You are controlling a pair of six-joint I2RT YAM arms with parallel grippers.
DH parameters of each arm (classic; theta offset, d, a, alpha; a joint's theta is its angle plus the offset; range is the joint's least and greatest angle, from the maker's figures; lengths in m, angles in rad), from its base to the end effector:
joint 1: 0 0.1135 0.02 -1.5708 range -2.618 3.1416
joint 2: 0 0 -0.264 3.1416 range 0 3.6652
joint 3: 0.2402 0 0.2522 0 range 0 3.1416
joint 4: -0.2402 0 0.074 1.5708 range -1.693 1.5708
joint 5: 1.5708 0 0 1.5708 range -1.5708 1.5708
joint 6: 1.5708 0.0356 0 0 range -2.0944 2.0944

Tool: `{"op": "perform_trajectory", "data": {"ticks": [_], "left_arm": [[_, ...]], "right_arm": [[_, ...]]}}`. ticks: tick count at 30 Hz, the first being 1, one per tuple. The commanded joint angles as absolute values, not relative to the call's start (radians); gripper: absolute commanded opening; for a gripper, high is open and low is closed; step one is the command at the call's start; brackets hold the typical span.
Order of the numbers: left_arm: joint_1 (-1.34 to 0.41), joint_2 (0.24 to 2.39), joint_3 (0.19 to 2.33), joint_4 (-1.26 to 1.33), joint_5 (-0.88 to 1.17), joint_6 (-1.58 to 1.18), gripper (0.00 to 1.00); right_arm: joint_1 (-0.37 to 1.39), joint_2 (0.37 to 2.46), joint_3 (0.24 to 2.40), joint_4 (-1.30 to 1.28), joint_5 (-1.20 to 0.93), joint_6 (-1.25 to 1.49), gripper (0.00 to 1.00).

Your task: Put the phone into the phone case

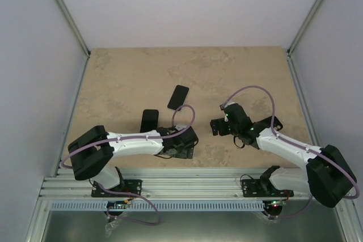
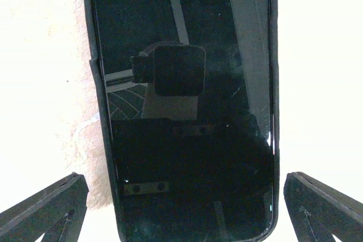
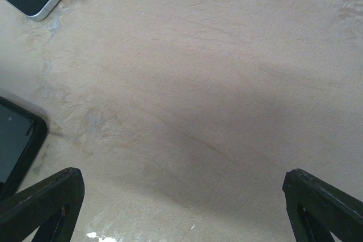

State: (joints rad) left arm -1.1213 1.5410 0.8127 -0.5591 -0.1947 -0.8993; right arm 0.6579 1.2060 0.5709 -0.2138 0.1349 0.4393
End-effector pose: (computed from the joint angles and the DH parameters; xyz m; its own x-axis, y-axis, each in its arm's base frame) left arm 0.1215 -0.2360 0.1545 -0.9329 0.1661 -0.3194 0.2086 0.9725 -0.1033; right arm 0.1856 0.1373 0.1811 -0.7653 -0.0588 -0.6410 -0.2321 0.9540 0.1897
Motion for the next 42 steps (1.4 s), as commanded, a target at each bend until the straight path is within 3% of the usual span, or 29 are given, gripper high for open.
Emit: {"op": "perform_trajectory", "data": {"ticks": [1,34,42], "left_arm": [[-1.127,1.493,0.796,-0.598,-0.177,-0.917,0.97],[-1.129,1.584,0.711,-0.654,-0.160,-0.922,0.82],[-1.128,1.492,0.775,-0.707,-0.244,-0.945,0.87]], "right_arm": [[0.654,1.217,0.560,-0.190,0.138,0.444,0.98],[0.653,1.250,0.568,-0.190,0.128,0.443,0.98],[0.653,1.244,0.565,-0.191,0.127,0.443,0.98]]}}
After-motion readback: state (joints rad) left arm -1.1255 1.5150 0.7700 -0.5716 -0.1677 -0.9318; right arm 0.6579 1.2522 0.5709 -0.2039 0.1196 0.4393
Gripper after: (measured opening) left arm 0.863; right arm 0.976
